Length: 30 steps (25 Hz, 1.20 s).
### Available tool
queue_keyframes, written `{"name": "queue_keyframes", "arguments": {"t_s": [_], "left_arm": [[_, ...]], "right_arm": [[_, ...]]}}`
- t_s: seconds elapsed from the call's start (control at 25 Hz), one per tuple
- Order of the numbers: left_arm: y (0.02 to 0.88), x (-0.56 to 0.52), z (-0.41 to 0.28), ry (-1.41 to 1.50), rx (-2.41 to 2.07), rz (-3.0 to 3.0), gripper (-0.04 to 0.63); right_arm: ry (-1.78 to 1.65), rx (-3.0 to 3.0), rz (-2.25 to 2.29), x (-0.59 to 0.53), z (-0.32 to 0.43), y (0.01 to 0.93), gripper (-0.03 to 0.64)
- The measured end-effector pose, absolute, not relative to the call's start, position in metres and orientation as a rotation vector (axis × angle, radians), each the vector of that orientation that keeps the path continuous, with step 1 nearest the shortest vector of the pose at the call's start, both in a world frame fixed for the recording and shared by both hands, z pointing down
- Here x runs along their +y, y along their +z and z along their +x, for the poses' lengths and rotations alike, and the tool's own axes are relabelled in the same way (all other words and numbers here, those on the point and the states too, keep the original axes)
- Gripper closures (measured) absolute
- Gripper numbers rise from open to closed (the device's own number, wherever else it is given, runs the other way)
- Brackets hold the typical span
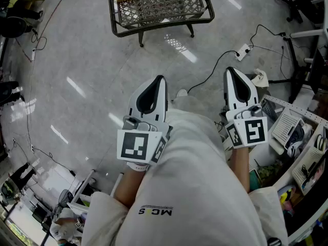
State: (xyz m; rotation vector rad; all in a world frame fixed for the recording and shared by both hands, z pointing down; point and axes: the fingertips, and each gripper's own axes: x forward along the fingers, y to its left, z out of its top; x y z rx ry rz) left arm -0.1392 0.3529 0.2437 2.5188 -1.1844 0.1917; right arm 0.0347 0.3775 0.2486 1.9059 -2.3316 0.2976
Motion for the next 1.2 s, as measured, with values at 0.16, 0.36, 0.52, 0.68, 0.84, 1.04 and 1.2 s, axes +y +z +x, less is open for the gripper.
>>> {"name": "queue_keyframes", "arguments": {"t_s": [0.16, 0.36, 0.52, 0.68, 0.84, 1.04, 1.2], "left_arm": [[0.234, 0.368, -0.146, 0.204, -1.17, 2.54, 0.571], [0.227, 0.37, -0.151, 0.192, -1.174, 2.577, 0.571], [0.223, 0.373, -0.152, 0.191, -1.195, 2.593, 0.571], [0.215, 0.378, -0.15, 0.156, -1.247, 2.602, 0.571], [0.219, 0.387, -0.148, 0.144, -1.266, 2.585, 0.571], [0.226, 0.386, -0.13, 0.14, -1.251, 2.578, 0.571], [0.232, 0.377, -0.107, 0.163, -1.206, 2.593, 0.571]], "right_arm": [[0.304, -2.369, 1.892, 0.386, 0.014, 0.239, 0.598], [0.286, -2.387, 1.881, 0.387, 0.0, 0.231, 0.6], [0.272, -2.407, 1.889, 0.394, -0.001, 0.227, 0.6], [0.317, -2.449, 1.895, 0.393, 0.007, 0.233, 0.6], [0.33, -2.456, 1.887, 0.397, 0.016, 0.237, 0.6], [0.307, -2.464, 1.918, 0.399, 0.036, 0.229, 0.6], [0.387, -2.475, 1.937, 0.399, 0.048, 0.237, 0.6]]}}
